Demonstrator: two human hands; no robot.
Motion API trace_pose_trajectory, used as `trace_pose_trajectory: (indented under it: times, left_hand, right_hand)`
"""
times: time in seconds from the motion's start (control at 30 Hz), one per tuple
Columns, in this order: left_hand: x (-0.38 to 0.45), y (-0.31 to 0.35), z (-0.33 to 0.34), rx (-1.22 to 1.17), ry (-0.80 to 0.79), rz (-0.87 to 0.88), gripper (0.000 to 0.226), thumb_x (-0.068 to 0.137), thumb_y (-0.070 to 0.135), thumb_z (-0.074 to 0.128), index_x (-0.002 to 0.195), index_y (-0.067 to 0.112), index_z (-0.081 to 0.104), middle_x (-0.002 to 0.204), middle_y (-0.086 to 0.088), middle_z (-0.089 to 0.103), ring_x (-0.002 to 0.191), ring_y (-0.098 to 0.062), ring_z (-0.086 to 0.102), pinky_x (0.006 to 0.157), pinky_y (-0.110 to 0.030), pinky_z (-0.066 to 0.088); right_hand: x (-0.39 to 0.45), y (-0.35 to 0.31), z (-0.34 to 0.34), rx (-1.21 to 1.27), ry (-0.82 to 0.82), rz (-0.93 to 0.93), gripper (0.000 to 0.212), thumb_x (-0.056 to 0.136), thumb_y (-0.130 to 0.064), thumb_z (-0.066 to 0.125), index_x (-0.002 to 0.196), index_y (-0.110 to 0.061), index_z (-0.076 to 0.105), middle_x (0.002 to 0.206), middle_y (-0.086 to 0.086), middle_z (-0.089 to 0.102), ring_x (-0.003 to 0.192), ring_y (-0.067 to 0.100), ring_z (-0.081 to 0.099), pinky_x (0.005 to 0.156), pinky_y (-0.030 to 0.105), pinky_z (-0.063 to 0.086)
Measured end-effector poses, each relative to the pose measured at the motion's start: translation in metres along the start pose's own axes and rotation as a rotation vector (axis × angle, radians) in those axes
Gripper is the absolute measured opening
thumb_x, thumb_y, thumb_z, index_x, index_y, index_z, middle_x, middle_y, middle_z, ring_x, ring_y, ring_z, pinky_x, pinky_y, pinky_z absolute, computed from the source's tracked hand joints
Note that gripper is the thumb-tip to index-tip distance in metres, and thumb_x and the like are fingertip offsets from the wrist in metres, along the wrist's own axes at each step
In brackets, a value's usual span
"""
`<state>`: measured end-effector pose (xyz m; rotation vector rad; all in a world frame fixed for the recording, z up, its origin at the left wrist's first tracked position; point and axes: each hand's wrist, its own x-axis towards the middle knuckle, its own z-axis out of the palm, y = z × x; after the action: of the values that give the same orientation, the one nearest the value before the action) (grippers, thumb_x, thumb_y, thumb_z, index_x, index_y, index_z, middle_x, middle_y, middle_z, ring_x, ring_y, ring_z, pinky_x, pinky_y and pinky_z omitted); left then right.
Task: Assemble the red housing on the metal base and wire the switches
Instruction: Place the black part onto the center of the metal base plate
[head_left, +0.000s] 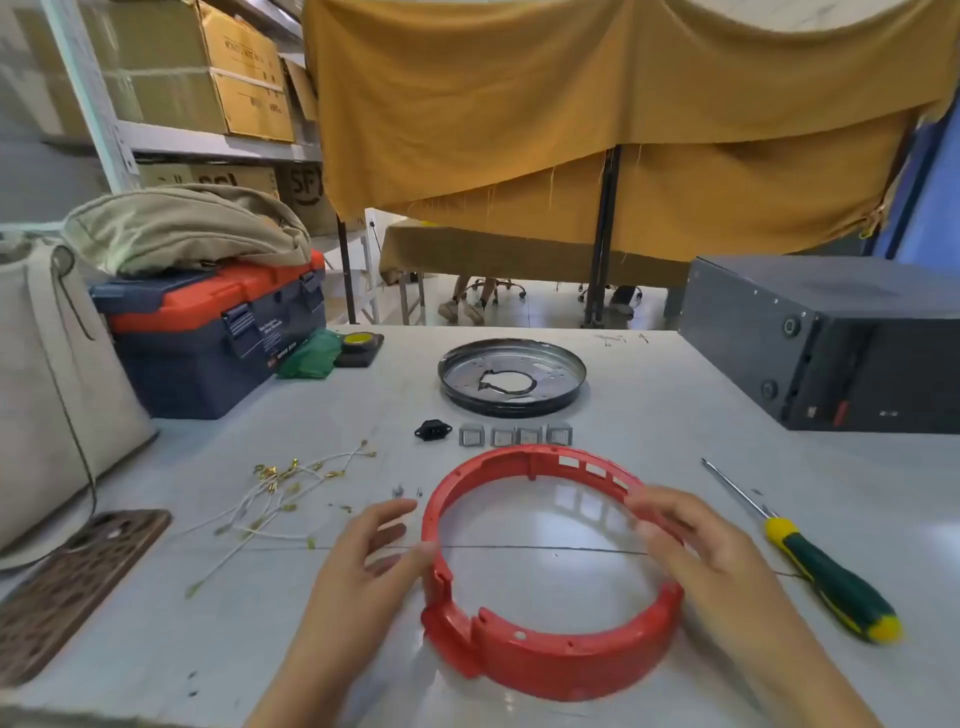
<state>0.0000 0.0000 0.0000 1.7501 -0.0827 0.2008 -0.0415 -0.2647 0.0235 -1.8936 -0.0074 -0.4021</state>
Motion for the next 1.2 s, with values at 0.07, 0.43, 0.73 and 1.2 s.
trace_pose_trajectory:
  times: [0.07, 0.43, 0.73, 1.2]
  left_hand:
    - [0.003, 0.001, 0.009, -0.112, -0.004, -0.073, 0.034, 0.082, 0.010, 0.069, 0.107, 0.032, 0.061, 0.110, 0.013, 0.065, 0.098, 0.001, 0.062, 0.078, -0.017, 0.049]
    - [0.007, 0.003, 0.014, -0.240, -0.029, -0.149, 0.027, 0.084, 0.015, 0.065, 0.109, 0.026, 0.067, 0.122, 0.015, 0.062, 0.101, 0.009, 0.060, 0.086, -0.016, 0.044]
    - [0.007, 0.043, 0.007, -0.619, -0.372, -0.034, 0.047, 0.082, 0.026, 0.063, 0.127, 0.035, 0.055, 0.115, -0.013, 0.068, 0.099, -0.030, 0.068, 0.080, -0.031, 0.056]
    - [0.025, 0.117, 0.018, -0.482, -0.358, 0.145, 0.033, 0.069, 0.024, 0.070, 0.101, 0.033, 0.071, 0.084, -0.004, 0.075, 0.066, -0.014, 0.070, 0.056, -0.020, 0.055]
  right_hand:
    - [0.016, 0.002, 0.003, -0.098, 0.076, 0.031, 0.020, 0.088, -0.019, 0.062, 0.101, -0.033, 0.064, 0.113, -0.019, 0.061, 0.109, 0.002, 0.053, 0.094, 0.026, 0.041]
    - [0.044, 0.026, 0.010, -0.203, 0.033, 0.257, 0.047, 0.086, -0.003, 0.050, 0.128, -0.026, 0.049, 0.114, -0.004, 0.059, 0.099, 0.020, 0.056, 0.084, 0.032, 0.043]
    - [0.045, 0.021, 0.014, 0.082, 0.128, 0.287, 0.047, 0.089, 0.007, 0.039, 0.111, -0.031, 0.055, 0.109, -0.009, 0.063, 0.090, 0.010, 0.060, 0.074, 0.028, 0.049]
    - [0.036, -0.025, 0.011, 0.232, -0.098, 0.256, 0.014, 0.086, -0.044, 0.057, 0.099, -0.039, 0.061, 0.102, -0.030, 0.061, 0.098, -0.007, 0.057, 0.077, 0.016, 0.045]
